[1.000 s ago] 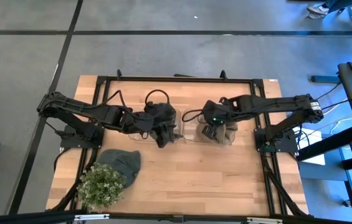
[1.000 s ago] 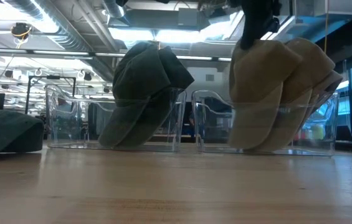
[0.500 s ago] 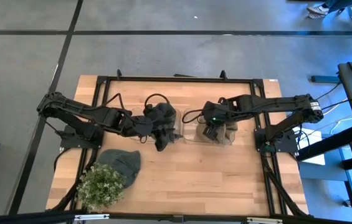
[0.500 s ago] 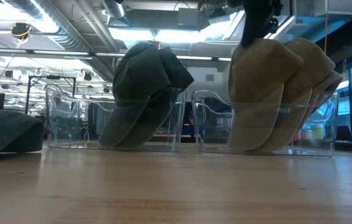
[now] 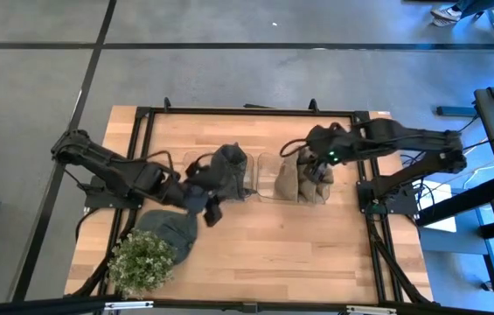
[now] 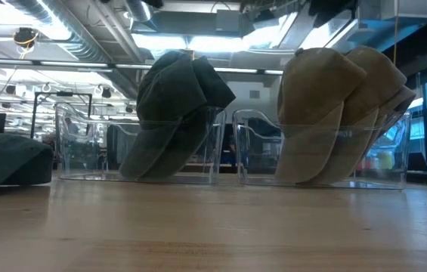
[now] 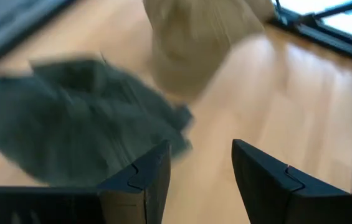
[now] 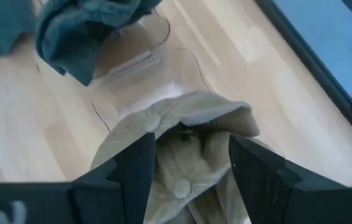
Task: Pick & Place hat
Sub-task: Put the blue cap into the left transparent bin
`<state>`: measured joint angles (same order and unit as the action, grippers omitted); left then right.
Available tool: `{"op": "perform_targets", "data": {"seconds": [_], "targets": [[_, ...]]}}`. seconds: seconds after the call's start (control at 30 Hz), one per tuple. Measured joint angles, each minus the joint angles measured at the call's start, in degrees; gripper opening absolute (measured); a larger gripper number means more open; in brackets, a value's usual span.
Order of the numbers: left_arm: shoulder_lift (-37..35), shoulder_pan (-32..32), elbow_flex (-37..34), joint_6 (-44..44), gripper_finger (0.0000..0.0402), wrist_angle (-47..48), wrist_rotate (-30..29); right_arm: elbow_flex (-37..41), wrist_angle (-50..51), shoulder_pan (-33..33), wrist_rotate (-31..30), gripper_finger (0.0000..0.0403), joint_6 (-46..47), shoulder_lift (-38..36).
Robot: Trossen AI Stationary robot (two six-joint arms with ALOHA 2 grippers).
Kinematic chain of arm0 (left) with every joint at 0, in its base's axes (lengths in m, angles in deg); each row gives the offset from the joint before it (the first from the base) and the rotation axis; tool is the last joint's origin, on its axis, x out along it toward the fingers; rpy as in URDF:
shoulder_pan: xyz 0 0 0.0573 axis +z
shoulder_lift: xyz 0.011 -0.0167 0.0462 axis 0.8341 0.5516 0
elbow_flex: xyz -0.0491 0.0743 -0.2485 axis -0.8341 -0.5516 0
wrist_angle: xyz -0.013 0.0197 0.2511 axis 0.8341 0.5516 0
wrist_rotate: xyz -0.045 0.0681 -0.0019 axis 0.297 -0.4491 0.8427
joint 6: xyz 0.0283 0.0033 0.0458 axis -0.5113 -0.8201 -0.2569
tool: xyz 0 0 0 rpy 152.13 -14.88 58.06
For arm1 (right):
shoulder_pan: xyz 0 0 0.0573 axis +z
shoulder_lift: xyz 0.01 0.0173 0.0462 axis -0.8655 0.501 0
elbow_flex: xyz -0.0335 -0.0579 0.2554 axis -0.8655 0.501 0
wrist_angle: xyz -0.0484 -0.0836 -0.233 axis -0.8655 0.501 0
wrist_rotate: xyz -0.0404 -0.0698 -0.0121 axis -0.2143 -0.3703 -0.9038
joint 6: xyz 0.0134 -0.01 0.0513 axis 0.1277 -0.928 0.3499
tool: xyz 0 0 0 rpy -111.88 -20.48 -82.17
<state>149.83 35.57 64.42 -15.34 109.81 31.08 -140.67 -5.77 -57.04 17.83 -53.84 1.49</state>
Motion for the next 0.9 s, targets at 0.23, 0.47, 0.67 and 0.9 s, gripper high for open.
{"op": "perform_targets", "data": {"seconds": [0.23,0.47,0.67,0.9], "targets": [[0.0,-7.8,-4.0,5.1,0.0161,2.8,4.6,0.0,-0.3,0.0,-3.2,0.0206,0.0,-3.4],[0.1,-12.4,-10.9,3.2,0.0161,1.8,13.9,0.0,-1.8,0.0,-4.1,0.0206,-0.1,-2.9],[0.2,-13.4,-16.8,-5.4,0.0151,-1.1,16.4,0.0,-3.1,0.0,-4.1,0.0206,0.0,-2.9],[4.0,-13.7,-22.8,-16.9,0.0143,-6.5,26.1,0.0,-3.2,0.0,-4.1,0.0206,0.3,-2.9]]}}
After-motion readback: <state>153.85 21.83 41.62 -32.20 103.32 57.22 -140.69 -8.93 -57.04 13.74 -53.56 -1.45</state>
